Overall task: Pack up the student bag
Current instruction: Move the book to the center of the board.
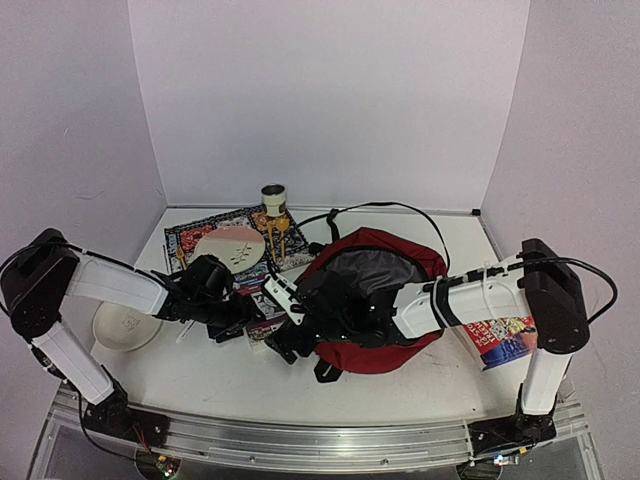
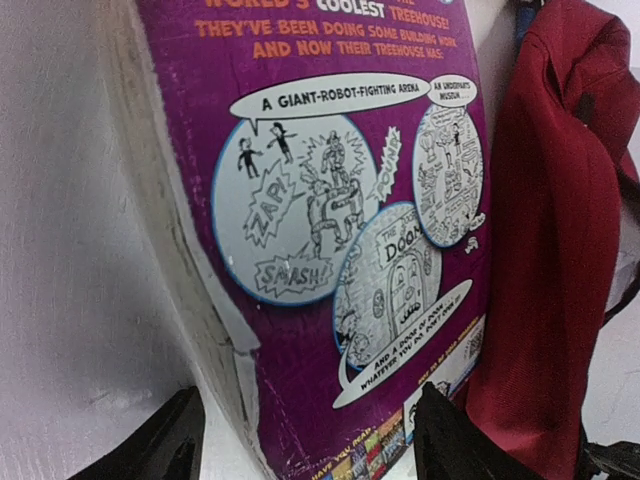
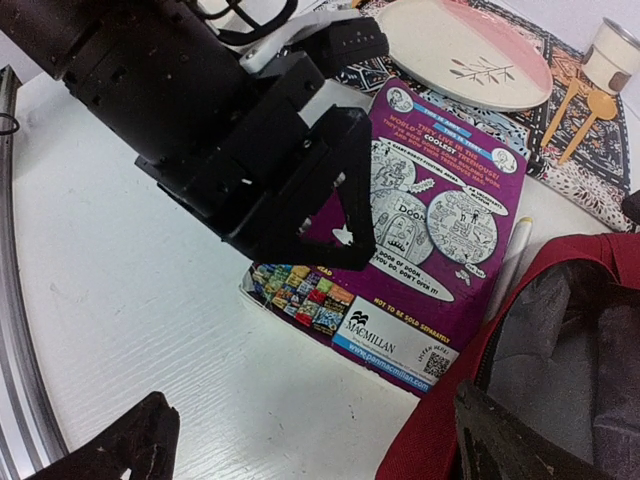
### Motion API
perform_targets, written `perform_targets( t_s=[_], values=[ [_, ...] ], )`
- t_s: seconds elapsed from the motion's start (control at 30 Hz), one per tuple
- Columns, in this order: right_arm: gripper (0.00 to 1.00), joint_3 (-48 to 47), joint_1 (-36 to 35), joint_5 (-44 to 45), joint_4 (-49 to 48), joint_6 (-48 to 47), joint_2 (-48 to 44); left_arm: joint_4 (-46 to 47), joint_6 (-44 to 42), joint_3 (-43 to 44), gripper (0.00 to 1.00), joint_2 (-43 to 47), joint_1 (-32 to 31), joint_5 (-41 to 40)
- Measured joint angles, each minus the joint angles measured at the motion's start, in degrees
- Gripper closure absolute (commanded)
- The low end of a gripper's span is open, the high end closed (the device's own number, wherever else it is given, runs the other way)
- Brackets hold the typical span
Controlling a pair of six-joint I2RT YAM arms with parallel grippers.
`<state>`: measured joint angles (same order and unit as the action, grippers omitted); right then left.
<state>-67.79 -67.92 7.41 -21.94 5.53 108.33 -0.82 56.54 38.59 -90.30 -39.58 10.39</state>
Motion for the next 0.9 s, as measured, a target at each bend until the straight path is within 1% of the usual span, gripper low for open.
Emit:
perform_targets(
  t_s=[0.23, 0.43, 0.7, 0.8, 0.9],
  values=[
    [0.04, 0.09, 0.00, 0.23, 0.03, 0.91, 0.00, -3.12, -1.82, 2.66, 0.46, -2.33, -3.00, -6.55],
    [0.05, 0.08, 0.00, -0.24, 0.01, 3.66, 0.00, -3.62, -2.32, 0.89, 0.48, -1.05, -4.15, -10.51],
    [0.06, -1.17, 0.00, -3.11, 0.01, 10.27, 1.09, -4.69, -1.01, -6.79, 0.48, 7.17, -4.15, -11.78],
    [0.06, -1.48, 0.00, -3.95, -0.01, 12.73, 1.52, -7.69, -0.84, -8.58, 0.45, 10.50, -4.15, -12.30],
    [0.06, -1.48, 0.00, -3.96, 0.01, 14.32, 1.58, -11.31, -0.79, -8.79, 0.34, 12.53, -4.15, -12.64]
  ],
)
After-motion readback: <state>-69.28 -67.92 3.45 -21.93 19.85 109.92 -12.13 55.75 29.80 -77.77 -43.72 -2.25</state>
